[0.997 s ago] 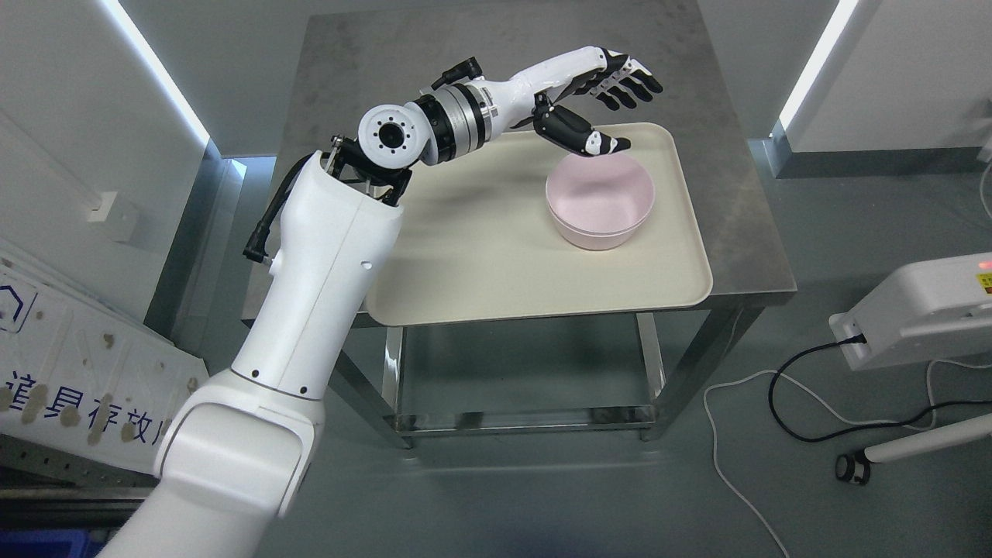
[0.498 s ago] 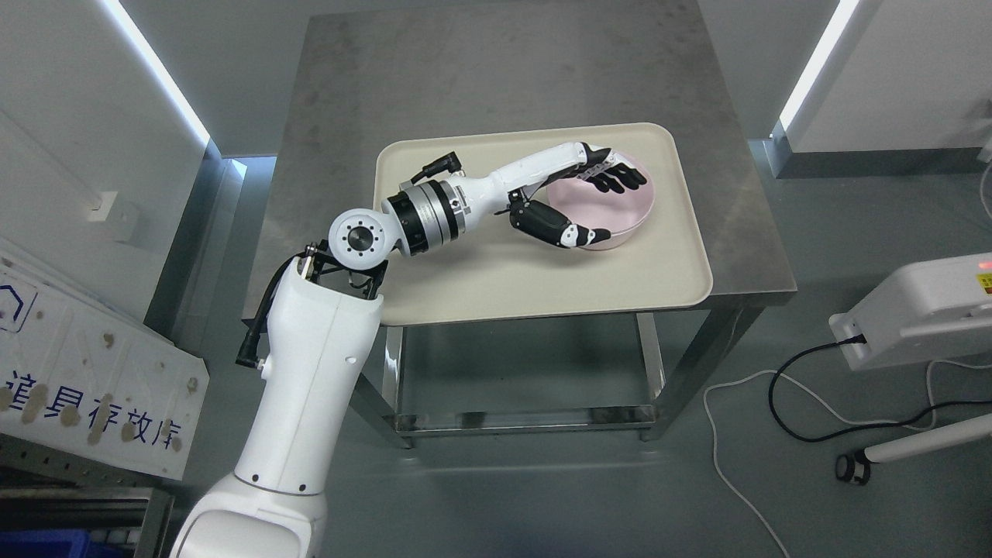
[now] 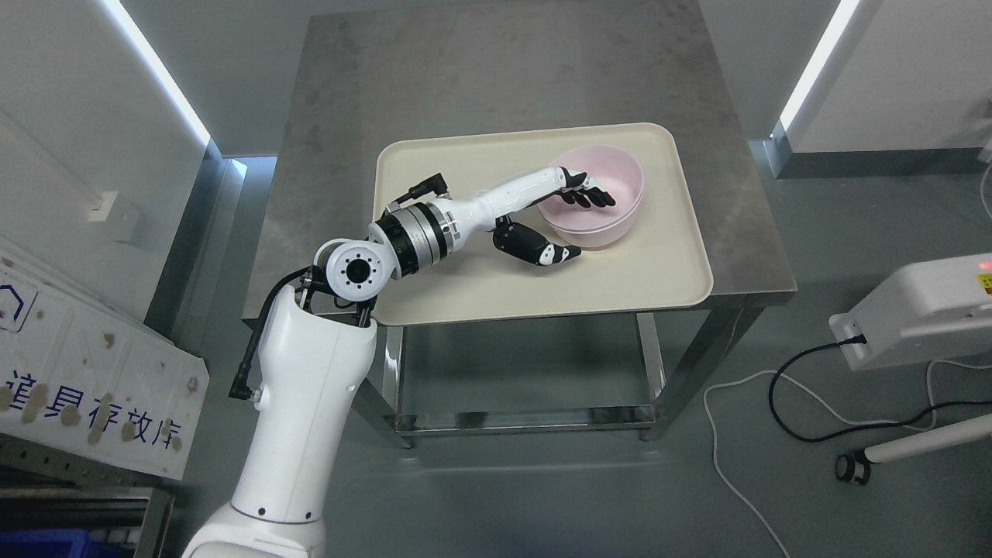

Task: Stack pink IKEA bowls on left shelf middle
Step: 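Grasp the stacked pink bowls by the rim with the left hand and lift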

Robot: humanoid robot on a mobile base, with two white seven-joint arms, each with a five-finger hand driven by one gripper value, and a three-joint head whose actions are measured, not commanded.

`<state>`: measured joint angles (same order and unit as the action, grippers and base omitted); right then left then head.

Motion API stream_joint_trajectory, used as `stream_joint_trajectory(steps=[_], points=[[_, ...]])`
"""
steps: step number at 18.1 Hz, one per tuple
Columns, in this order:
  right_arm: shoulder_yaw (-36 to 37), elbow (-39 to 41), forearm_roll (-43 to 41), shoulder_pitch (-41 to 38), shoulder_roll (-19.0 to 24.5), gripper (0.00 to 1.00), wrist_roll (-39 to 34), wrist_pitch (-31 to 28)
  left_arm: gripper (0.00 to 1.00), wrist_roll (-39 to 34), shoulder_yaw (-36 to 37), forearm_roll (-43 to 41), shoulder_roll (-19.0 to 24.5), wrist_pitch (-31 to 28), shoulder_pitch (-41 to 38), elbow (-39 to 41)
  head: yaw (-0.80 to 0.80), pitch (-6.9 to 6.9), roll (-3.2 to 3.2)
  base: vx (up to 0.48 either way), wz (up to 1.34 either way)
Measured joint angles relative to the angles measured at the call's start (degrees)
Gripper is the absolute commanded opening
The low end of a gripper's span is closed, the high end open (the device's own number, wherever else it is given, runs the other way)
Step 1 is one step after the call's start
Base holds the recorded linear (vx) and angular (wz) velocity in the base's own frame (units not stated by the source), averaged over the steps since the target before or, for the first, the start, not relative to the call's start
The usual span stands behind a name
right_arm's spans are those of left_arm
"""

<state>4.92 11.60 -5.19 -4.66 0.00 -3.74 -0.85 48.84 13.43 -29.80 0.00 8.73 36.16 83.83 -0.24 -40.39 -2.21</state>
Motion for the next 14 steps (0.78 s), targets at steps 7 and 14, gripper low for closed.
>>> stream_joint_trajectory(steps=[7,14], points=[[0.0,0.0,0.0,0.0,0.0,1.0,0.3,0.0,0.46,-1.86,3.78,-5.94,0.0,6.37,-0.43,0.97,0.0,0.0,0.0,0.0,0.0],[0.0,0.0,0.0,0.01,0.0,1.0,0.61,0.0,0.01,-4.58,5.59,-9.24,-0.01,13.19,-0.43,-0.92,0.0,0.0,0.0,0.003,0.0]])
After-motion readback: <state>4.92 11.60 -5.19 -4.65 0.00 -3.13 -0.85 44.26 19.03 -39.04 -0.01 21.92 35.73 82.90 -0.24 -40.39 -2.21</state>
